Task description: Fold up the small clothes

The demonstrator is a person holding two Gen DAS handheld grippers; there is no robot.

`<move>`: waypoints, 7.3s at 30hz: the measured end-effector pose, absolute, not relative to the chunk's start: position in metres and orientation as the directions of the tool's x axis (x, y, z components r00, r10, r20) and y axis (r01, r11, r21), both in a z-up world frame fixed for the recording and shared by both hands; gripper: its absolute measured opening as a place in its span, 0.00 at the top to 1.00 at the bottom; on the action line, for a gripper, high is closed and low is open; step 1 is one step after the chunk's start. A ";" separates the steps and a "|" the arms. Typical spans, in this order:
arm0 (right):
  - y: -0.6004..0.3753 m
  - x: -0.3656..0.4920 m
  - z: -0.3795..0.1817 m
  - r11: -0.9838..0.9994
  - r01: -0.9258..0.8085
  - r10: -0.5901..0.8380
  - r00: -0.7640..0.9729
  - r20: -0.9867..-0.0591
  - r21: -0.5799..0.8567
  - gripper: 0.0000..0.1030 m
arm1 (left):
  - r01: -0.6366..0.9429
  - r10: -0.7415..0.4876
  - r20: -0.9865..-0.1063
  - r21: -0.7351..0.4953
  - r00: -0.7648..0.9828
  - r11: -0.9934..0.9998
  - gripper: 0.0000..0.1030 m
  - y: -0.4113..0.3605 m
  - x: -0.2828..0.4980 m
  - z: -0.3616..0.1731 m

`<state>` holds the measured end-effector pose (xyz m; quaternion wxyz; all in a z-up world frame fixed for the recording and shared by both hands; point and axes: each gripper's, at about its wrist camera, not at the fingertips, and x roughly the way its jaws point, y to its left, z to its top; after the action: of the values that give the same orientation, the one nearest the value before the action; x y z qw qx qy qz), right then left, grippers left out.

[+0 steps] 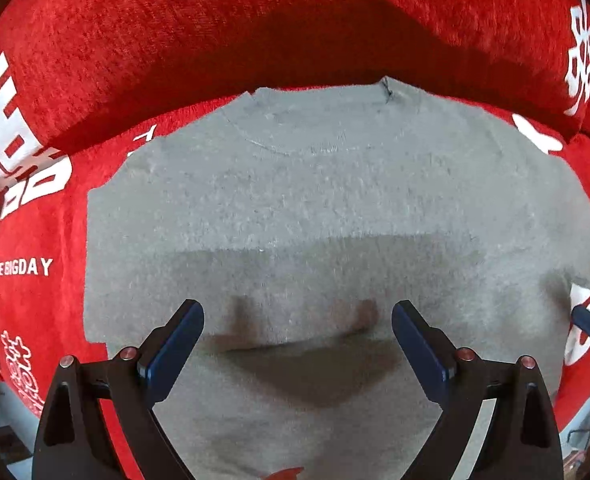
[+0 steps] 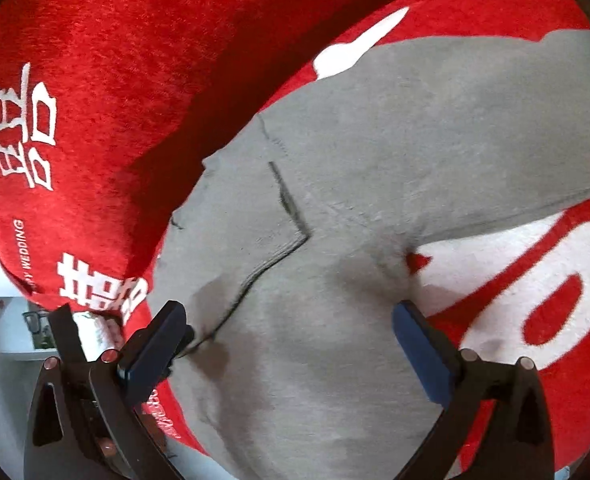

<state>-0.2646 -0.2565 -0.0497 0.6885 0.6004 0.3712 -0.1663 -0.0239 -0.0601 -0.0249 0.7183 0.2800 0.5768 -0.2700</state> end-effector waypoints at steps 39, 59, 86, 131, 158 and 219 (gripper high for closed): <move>-0.364 -0.477 -0.103 -0.314 0.697 -0.127 0.642 -0.757 0.644 0.00 | 0.806 -0.070 -0.995 0.017 0.073 0.592 0.07 -0.131 -0.078 -0.052; -0.387 -0.496 -0.125 -0.480 0.330 -0.304 0.806 -0.507 0.813 0.92 | 0.790 -0.107 -0.992 -0.017 0.061 0.612 0.07 -0.139 -0.088 -0.052; -0.230 -0.094 -0.058 0.416 0.535 0.450 0.581 -0.678 0.735 0.87 | 0.430 -0.083 -0.986 -0.014 0.143 0.903 0.07 0.033 0.022 -0.054; -0.213 -0.166 -0.045 0.388 0.585 0.442 0.559 -0.701 0.712 0.44 | 0.316 -0.472 -0.872 -0.488 -0.130 0.814 0.03 -0.004 0.075 -0.068; -0.272 -0.247 -0.078 -0.010 0.660 0.277 0.723 -0.632 0.751 0.44 | 0.351 -0.459 -0.882 -0.466 -0.107 0.812 0.89 0.059 0.075 -0.057; -0.323 -0.208 -0.030 0.519 0.720 0.168 0.442 -0.881 0.460 0.91 | 0.549 -0.207 -0.974 -0.124 0.092 0.826 0.89 0.012 0.038 -0.044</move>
<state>-0.2085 -0.3235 -0.0297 0.7193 0.4512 0.4922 -0.1918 0.0375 0.0119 -0.0435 0.7260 0.1375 0.6215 -0.2605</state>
